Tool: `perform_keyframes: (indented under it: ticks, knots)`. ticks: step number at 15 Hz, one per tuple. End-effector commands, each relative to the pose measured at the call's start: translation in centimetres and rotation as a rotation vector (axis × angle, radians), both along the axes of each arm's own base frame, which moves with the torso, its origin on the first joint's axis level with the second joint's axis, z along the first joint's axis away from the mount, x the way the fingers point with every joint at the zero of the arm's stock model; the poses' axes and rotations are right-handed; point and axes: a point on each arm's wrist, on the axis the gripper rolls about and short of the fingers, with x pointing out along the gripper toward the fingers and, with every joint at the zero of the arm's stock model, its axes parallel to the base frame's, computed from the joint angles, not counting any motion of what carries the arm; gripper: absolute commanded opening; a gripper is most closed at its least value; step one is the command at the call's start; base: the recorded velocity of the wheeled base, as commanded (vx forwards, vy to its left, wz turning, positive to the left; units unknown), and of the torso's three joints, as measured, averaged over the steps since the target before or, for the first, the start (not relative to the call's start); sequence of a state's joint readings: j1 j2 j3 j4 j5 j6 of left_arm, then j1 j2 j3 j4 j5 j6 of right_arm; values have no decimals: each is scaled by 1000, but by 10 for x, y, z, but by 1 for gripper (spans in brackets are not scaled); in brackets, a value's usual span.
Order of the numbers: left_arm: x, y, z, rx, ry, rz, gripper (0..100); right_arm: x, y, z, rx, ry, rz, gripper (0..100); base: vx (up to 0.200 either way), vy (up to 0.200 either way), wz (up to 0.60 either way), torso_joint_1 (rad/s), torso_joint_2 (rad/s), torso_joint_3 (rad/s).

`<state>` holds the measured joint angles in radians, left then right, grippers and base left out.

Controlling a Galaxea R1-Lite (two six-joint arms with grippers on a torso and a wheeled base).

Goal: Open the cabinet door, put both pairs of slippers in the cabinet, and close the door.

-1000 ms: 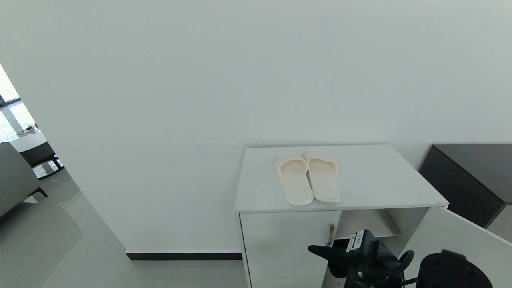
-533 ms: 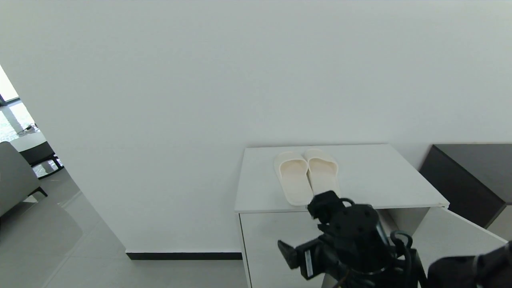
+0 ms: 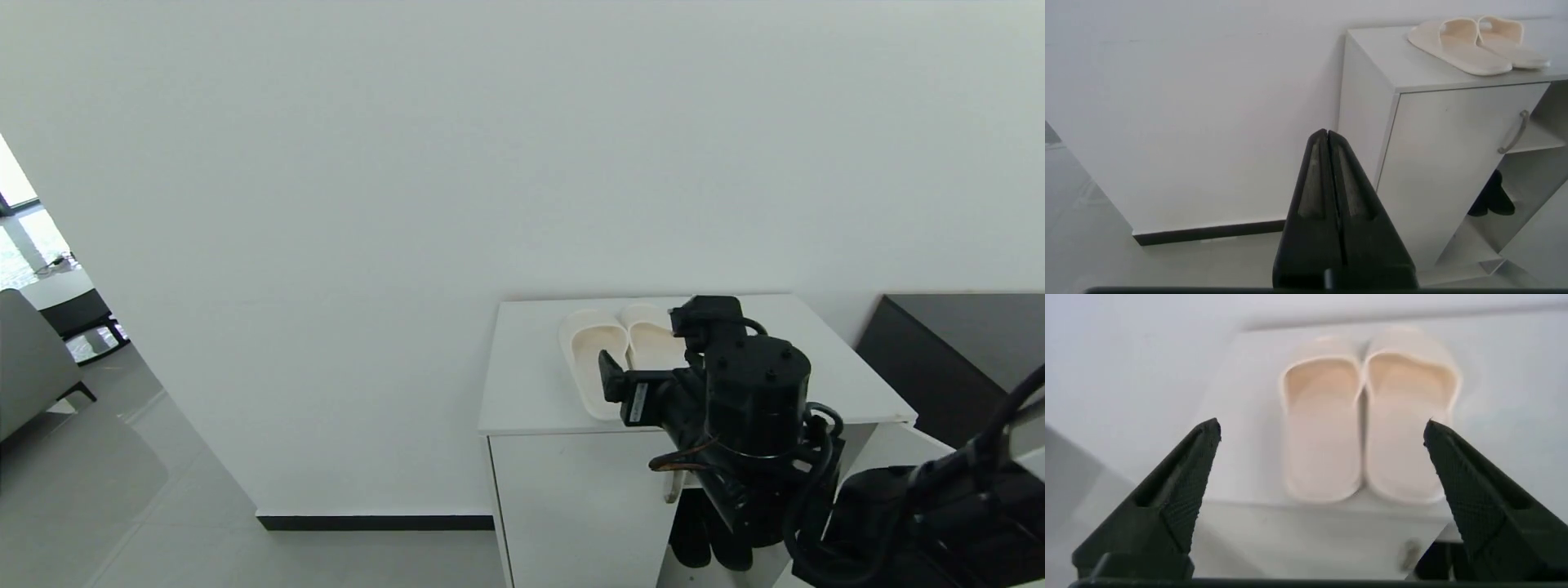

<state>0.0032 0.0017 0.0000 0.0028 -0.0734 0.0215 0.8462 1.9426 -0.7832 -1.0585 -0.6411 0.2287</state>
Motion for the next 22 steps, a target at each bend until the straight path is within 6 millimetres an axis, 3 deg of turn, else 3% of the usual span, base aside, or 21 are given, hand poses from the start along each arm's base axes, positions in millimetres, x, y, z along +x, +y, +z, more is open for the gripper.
perform_keyframes:
  ticks: [1, 8, 17, 22]
  knots:
    - [0, 0, 0, 0, -1, 0, 0, 14, -11, -50, -142, 47, -24, 100, 0, 0, 0, 0, 0, 0]
    - [0, 0, 0, 0, 0, 0, 0, 18, -11, -52, -148, 57, -27, 100, 0, 0, 0, 0, 0, 0]
    - [0, 0, 0, 0, -1, 0, 0, 28, -4, -51, -138, 81, -33, 100, 200, 0, 0, 3, 1, 2]
    - [0, 0, 0, 0, 0, 0, 0, 22, -1, -55, -142, 113, -21, 100, 0, 0, 0, 0, 0, 0]
